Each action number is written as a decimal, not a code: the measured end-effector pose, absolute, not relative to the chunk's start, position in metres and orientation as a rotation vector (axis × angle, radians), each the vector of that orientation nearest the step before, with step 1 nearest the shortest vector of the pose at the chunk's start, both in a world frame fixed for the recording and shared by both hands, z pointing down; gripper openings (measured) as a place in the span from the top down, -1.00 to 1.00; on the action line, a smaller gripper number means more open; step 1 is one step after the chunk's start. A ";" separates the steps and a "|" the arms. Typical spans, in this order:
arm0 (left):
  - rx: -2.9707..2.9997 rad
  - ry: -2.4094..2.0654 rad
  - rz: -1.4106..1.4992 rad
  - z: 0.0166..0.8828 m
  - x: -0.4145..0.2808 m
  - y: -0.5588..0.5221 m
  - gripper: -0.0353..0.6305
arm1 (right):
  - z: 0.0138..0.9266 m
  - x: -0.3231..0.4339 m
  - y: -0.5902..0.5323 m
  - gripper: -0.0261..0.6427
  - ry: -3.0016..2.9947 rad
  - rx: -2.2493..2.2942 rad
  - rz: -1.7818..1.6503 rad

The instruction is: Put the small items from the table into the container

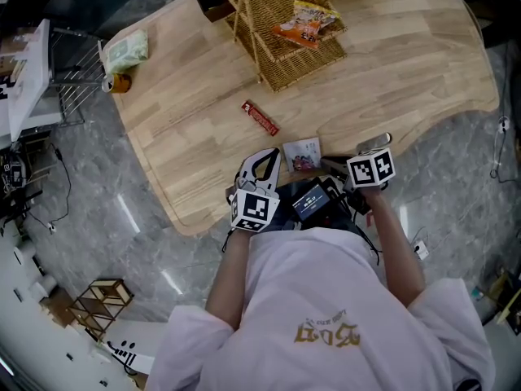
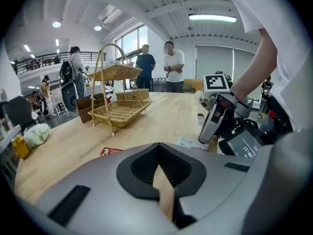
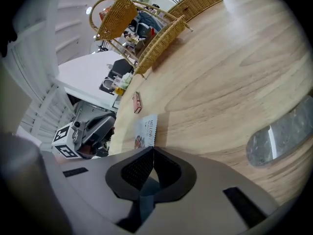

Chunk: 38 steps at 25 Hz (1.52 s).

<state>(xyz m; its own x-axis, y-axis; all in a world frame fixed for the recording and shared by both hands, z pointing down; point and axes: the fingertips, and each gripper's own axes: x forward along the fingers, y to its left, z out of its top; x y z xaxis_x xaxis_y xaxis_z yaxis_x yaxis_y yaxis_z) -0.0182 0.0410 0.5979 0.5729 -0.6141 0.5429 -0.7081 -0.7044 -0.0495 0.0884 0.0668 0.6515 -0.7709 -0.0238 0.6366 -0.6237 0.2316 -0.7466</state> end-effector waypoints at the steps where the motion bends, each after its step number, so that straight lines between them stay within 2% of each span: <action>1: 2.627 -1.118 0.804 0.598 -0.019 0.041 0.92 | 0.651 0.088 0.066 0.86 -2.011 0.592 1.574; 28: 2.597 -1.222 0.700 0.575 -0.027 0.033 0.91 | 0.577 0.083 0.044 0.87 -2.237 0.587 1.626; 38: 2.652 -1.278 0.650 0.540 -0.029 0.020 0.92 | 0.552 0.082 0.044 0.87 -2.298 0.578 1.604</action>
